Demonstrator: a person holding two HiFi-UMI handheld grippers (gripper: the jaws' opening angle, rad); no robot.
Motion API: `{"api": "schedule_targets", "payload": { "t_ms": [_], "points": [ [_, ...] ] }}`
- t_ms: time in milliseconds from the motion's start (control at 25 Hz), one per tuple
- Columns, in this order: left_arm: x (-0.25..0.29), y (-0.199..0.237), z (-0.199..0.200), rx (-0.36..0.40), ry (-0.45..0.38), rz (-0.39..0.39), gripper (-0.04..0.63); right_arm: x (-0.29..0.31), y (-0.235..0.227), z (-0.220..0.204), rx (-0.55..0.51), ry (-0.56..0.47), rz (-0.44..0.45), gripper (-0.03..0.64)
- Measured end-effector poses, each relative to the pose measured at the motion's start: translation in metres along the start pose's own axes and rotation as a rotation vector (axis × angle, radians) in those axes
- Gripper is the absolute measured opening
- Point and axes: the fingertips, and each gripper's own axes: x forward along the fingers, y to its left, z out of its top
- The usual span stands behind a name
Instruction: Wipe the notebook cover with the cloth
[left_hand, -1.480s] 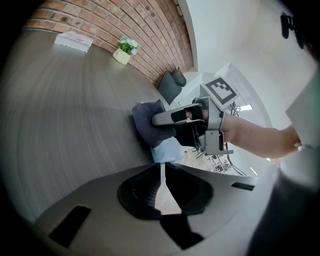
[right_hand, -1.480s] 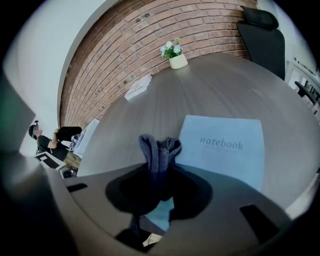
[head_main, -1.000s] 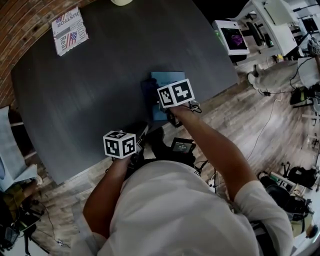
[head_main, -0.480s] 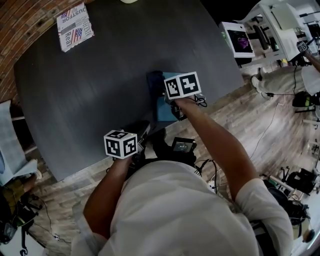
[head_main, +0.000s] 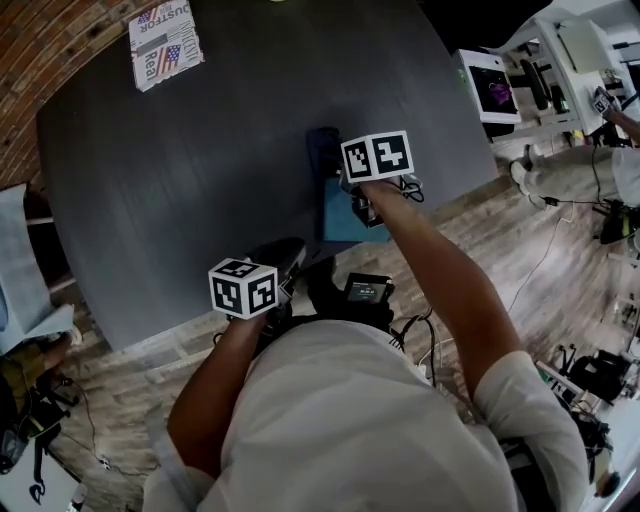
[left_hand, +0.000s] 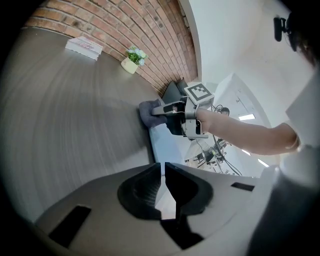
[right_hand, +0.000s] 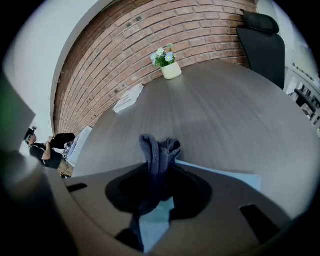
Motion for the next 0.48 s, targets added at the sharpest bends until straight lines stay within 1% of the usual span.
{"api": "schedule_targets", "payload": {
  "t_ms": [240,480],
  "points": [
    [-0.009,0.002,0.003,-0.003,-0.014,0.004,0.034,0.004,-0.005,0.013,-0.010,-0.012,-0.019,0.117],
    [-0.014,0.000,0.005,-0.010,-0.029,0.003,0.034,0.004,-0.014,0.027,-0.032,-0.030,-0.070,0.117]
  ]
}}
